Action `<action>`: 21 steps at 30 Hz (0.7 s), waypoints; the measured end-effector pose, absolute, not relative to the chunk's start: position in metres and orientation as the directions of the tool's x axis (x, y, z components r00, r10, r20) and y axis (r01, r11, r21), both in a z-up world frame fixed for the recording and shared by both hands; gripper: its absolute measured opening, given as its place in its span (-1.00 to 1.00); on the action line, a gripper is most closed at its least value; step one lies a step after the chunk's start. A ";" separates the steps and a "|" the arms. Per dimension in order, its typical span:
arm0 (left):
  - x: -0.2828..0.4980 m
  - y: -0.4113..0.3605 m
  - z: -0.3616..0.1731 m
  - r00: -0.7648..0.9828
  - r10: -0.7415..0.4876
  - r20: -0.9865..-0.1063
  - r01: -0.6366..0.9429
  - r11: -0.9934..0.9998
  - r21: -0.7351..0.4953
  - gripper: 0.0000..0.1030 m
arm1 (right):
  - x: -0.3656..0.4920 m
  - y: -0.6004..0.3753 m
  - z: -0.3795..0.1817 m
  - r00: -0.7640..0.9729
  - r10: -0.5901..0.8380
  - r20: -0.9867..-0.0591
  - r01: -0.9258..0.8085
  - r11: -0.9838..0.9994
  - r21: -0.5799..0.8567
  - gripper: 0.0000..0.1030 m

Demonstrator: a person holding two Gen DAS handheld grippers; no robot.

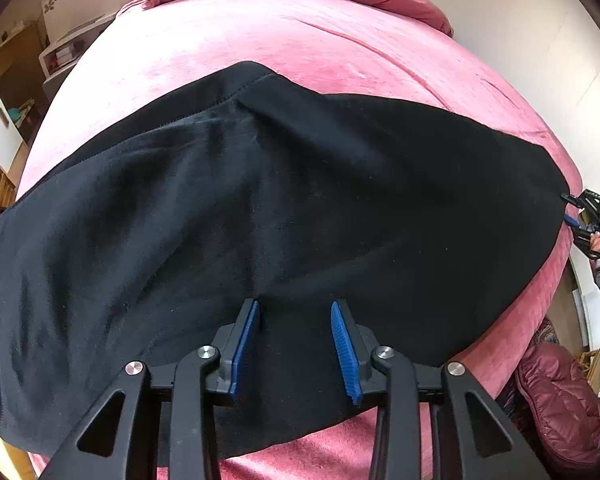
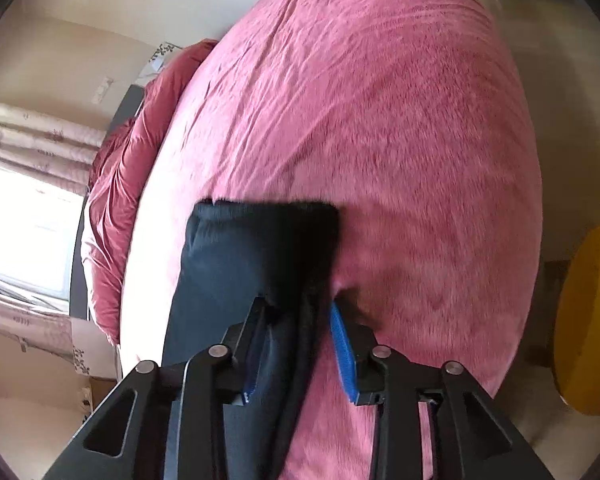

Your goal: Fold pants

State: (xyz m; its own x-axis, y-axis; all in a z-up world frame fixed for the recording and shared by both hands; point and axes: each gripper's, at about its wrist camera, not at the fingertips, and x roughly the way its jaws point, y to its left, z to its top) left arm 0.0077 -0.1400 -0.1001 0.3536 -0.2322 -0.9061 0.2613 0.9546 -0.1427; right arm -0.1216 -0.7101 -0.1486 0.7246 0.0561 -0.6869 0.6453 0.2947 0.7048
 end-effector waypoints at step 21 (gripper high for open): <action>0.023 -0.102 -0.113 0.308 -0.284 -0.908 0.188 0.954 -0.234 -0.24 | -0.077 -0.711 -0.094 0.756 0.080 -0.650 0.533 0.501 0.682 -0.63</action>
